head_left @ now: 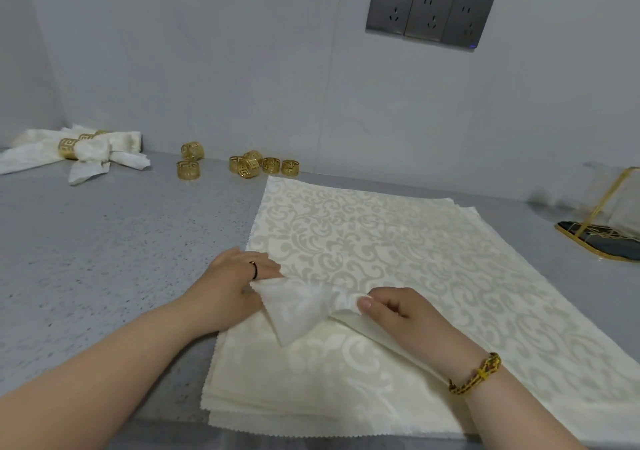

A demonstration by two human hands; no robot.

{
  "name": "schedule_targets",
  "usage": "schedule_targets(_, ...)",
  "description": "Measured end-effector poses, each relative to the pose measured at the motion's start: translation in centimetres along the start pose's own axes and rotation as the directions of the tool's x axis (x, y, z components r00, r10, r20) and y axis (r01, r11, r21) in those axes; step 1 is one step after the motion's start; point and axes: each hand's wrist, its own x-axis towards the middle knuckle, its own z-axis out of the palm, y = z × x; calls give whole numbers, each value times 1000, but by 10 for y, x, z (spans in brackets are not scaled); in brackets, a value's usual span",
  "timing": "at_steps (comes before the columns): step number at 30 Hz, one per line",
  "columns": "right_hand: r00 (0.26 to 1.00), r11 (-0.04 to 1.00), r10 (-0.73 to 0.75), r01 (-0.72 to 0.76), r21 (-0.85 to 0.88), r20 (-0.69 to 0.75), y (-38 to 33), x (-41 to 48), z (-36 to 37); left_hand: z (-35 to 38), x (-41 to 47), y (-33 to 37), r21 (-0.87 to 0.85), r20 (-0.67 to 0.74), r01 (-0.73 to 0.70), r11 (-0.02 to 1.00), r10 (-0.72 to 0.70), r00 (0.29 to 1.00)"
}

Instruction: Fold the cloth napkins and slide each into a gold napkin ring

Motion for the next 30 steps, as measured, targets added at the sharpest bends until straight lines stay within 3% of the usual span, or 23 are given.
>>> schedule_targets(2,1000,999,5,-4,-47,19,-8,-6,2,-3,8,1,-100,22,103,990,-102,995)
schedule_targets(4,997,967,-25,42,-251,70,-12,-12,8,-3,14,6,-72,35,175,982,-173,984)
schedule_targets(7,989,833,-150,130,-538,6,-18,-20,24,-8,13,19,129,-11,172,977,-172,985)
schedule_targets(9,961,784,-252,136,-605,-111,-17,-21,32,-12,5,31,260,-26,141,955,-139,990)
schedule_targets(11,944,815,-282,142,-562,-169,-27,-24,29,-18,-7,40,314,-10,129,941,-133,991)
schedule_targets(13,963,862,-229,132,-489,-145,-36,-29,20,-21,-23,43,237,58,139,962,-157,986)
schedule_targets(15,987,963,-160,152,-223,-21,-41,-40,13,-28,-39,45,81,116,180,980,-189,975)
schedule_targets(17,987,986,-161,160,-47,-28,-45,-43,6,-37,-46,49,-3,108,196,981,-195,975)
schedule_targets(21,995,999,-46,48,25,-87,-40,-23,-2,-43,-30,47,260,-113,268,928,-246,963)
schedule_targets(23,986,998,43,-35,58,-161,-29,-4,-8,-42,-17,47,245,-240,349,905,-292,926)
schedule_targets(25,968,991,127,-114,71,-218,-16,19,-14,-36,-5,42,275,-305,326,905,-240,922)
schedule_targets(27,946,983,183,-173,58,-267,-7,41,-19,-28,2,42,354,-300,245,902,-139,944)
schedule_targets(30,916,969,246,-239,63,-317,8,79,-26,-9,13,39,426,-169,127,896,-59,984)
